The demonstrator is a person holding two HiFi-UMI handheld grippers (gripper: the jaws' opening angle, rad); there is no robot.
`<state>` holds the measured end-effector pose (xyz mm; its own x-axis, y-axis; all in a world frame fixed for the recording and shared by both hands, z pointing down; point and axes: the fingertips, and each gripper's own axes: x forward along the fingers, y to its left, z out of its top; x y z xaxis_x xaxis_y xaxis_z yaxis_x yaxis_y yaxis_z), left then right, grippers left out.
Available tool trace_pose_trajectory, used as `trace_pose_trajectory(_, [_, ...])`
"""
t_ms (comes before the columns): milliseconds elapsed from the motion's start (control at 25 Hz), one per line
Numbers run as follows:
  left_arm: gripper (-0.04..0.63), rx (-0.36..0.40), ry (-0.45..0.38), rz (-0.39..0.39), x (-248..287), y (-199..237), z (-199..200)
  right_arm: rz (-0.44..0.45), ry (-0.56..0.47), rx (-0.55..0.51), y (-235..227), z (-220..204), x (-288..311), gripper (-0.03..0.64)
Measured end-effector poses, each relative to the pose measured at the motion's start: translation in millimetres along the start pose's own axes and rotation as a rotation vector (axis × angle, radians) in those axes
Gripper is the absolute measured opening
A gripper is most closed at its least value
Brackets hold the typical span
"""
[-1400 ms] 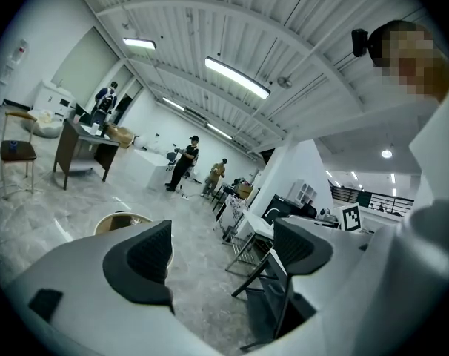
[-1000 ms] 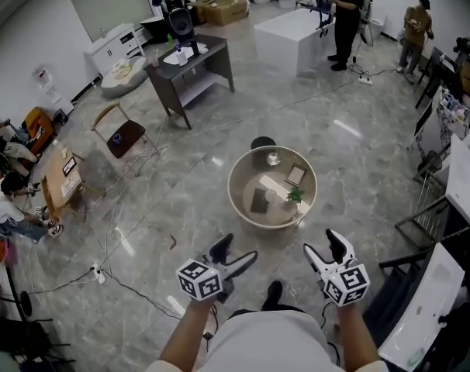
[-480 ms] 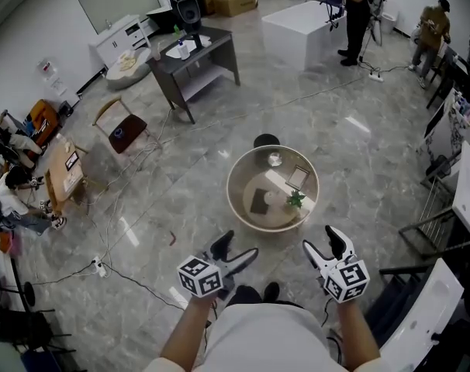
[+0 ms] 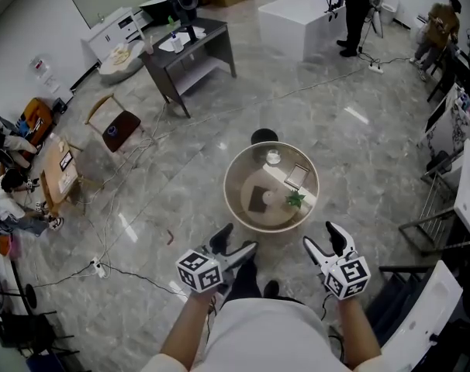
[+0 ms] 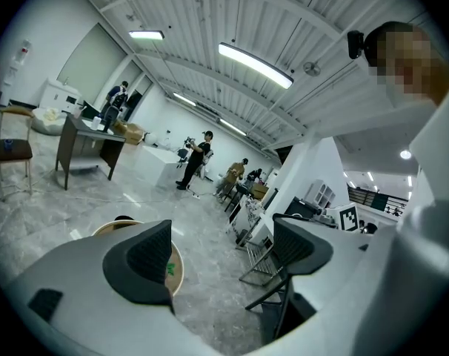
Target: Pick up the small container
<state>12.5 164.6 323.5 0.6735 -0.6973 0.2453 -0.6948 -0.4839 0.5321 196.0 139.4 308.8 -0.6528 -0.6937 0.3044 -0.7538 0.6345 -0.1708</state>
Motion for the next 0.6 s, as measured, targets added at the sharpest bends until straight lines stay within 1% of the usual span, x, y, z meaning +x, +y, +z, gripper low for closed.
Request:
trace_pose_trajectory(200, [0.434,-0.002,0.033,-0.031,19,28,10,-0.020,0.020,0.014,-12,-1,34,0.322])
trace_pose_trajectory(280, [0.434,0.000,0.046,-0.041,28,44,18,-0.019,0.027,0.015,-16,3,54,0.322])
trace_pose_trajectory(400, [0.433,-0.019,0.068,-0.055,41,70,28,-0.024,0.050,0.018,-21,6,82,0.322])
trace_pose_trajectory(600, [0.433,-0.030,0.130,-0.086,69,114,38,-0.056,0.089,0.037,-37,5,130,0.323])
